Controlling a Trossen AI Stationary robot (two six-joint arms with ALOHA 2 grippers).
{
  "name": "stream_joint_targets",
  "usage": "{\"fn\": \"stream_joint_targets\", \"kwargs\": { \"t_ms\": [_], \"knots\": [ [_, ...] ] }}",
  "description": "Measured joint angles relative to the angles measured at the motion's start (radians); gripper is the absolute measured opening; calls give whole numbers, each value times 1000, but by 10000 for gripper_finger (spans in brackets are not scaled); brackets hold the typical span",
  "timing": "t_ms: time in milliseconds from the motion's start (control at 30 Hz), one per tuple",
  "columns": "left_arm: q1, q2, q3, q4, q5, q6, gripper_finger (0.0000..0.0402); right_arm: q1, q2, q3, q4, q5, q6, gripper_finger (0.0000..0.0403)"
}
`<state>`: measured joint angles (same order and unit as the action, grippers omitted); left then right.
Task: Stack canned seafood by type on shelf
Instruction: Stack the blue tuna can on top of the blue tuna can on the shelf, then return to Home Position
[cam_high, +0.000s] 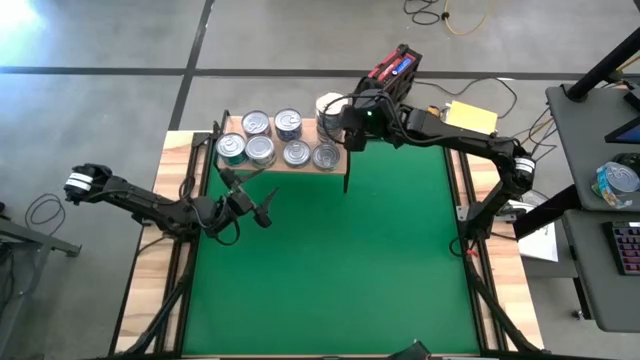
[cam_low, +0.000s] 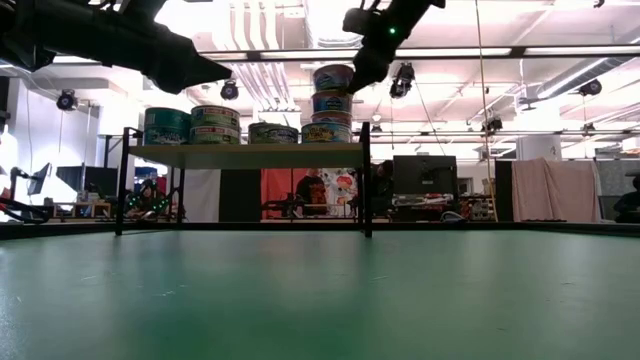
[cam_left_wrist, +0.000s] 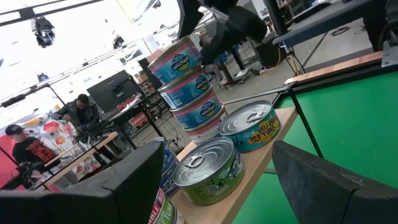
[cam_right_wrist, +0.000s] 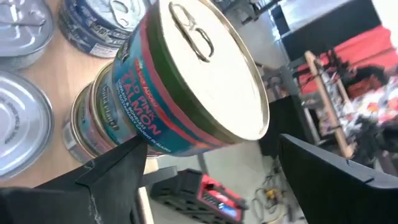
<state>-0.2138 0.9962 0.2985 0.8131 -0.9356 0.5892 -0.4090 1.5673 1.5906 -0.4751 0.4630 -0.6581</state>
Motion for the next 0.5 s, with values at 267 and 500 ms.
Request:
{"fn": "stream_joint_targets", "kwargs": {
  "t_ms": [267,500],
  "knots": [
    [0,0,0,0,0,0,283,-2,0,0,-10,1,95,346],
    [0,0,0,-2,0,2,283,-2,-5,0,-63,2,132,348]
  ]
}}
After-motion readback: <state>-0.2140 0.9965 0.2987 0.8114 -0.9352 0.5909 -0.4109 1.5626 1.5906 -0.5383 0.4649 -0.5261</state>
